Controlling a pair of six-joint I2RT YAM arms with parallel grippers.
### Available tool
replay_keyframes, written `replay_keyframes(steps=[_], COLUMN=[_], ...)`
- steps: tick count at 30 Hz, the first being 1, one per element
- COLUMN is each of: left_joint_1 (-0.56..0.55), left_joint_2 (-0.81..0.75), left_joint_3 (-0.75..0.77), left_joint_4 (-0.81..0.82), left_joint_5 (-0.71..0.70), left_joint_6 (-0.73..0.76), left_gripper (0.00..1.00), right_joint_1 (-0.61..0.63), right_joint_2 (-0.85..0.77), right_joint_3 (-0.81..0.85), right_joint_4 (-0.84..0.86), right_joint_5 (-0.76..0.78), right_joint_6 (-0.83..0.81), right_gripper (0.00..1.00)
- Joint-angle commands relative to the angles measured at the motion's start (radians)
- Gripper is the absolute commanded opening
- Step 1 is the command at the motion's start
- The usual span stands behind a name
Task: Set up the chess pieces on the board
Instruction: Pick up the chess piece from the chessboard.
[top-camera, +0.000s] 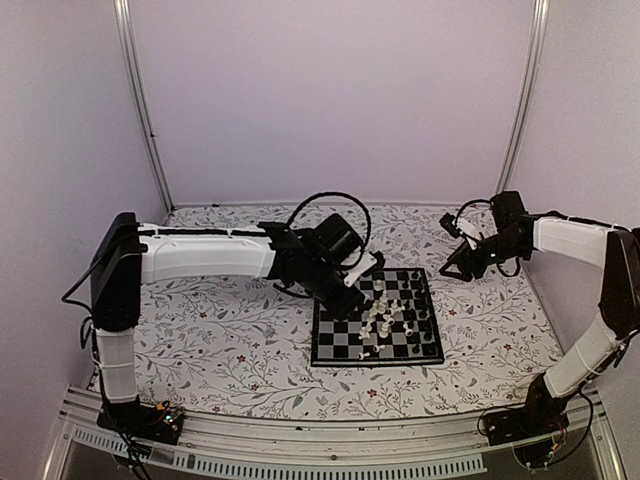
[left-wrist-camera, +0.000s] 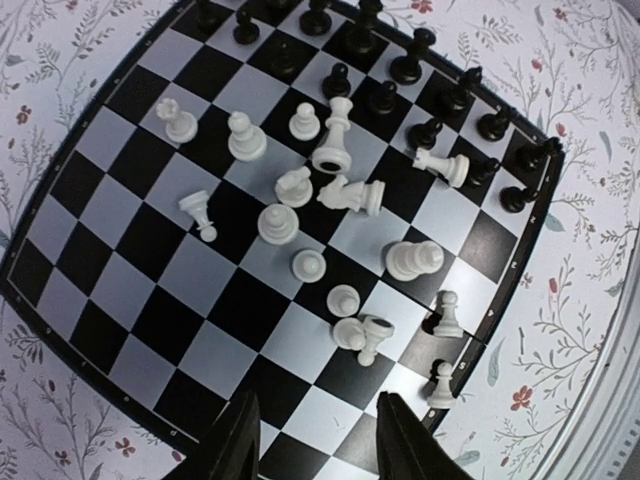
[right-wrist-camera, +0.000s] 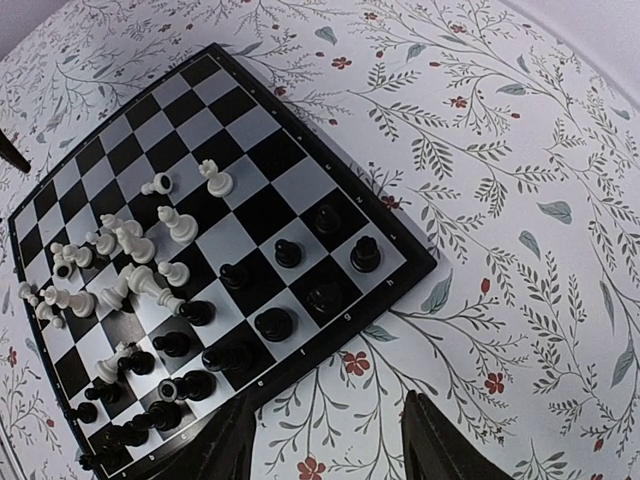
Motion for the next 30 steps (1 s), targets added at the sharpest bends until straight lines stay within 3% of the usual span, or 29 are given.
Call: replay_keyframes(steps=[1,15,30], left_joint_1=[-0.039,-0.068,-0.068], left_joint_2=[0.059,0.159,0.205], left_joint_3=[0.044,0.099,0.121], left_joint_4=[-0.014,-0.017,-0.037], left_joint_5=[-0.081,-0.100,-0.012], left_joint_6=[0.014,0.006,0.014], left_gripper=[0.42,0.38,0.33], right_joint_1=[0.002,0.004,0.004], right_joint_2=[-0.007,0.021,0.055], right_joint_3=[-0.021,-0.041,-0.035], right_joint_4=[0.055,0.073,0.069], right_joint_5=[-0.006,-0.006,-0.002], right_joint_6=[0.000,-0.018,-0.026], right_gripper=[0.53,0.51,0.51])
